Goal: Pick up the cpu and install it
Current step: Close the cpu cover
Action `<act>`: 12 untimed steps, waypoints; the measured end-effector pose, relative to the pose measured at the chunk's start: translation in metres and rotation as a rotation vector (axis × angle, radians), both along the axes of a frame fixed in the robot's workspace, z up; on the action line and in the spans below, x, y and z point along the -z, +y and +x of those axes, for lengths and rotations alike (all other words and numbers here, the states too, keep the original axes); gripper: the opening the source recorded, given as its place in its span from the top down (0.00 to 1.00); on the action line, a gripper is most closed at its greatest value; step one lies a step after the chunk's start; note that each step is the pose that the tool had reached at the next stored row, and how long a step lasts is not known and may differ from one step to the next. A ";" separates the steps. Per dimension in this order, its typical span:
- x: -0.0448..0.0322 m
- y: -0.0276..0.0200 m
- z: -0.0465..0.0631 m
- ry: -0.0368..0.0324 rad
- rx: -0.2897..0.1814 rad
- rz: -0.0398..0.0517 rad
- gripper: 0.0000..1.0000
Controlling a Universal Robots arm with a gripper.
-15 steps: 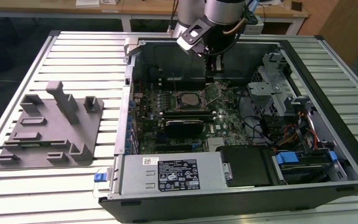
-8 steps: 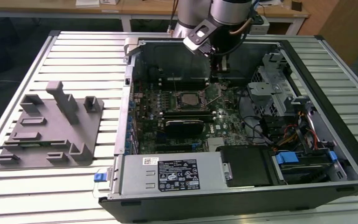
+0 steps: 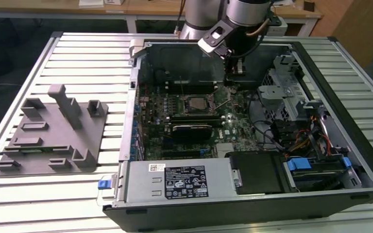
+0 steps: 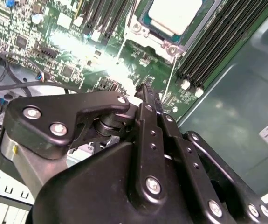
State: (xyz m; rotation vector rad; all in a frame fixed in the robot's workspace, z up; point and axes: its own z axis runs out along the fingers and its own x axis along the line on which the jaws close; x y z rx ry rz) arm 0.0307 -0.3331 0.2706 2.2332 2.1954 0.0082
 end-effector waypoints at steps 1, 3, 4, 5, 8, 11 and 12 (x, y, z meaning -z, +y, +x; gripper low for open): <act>0.0002 0.0000 0.002 0.0000 0.000 0.0001 0.89; 0.0005 0.0000 0.005 0.0000 0.000 -0.0001 0.89; 0.0008 0.0000 0.007 0.0000 0.000 -0.0001 0.89; 0.0011 0.0000 0.009 0.0001 0.000 -0.0001 0.89; 0.0021 0.0000 0.014 0.0001 0.000 0.0001 0.89; 0.0033 0.0000 0.018 0.0001 0.000 0.0000 0.89; 0.0038 0.0000 0.019 0.0001 0.000 0.0000 0.89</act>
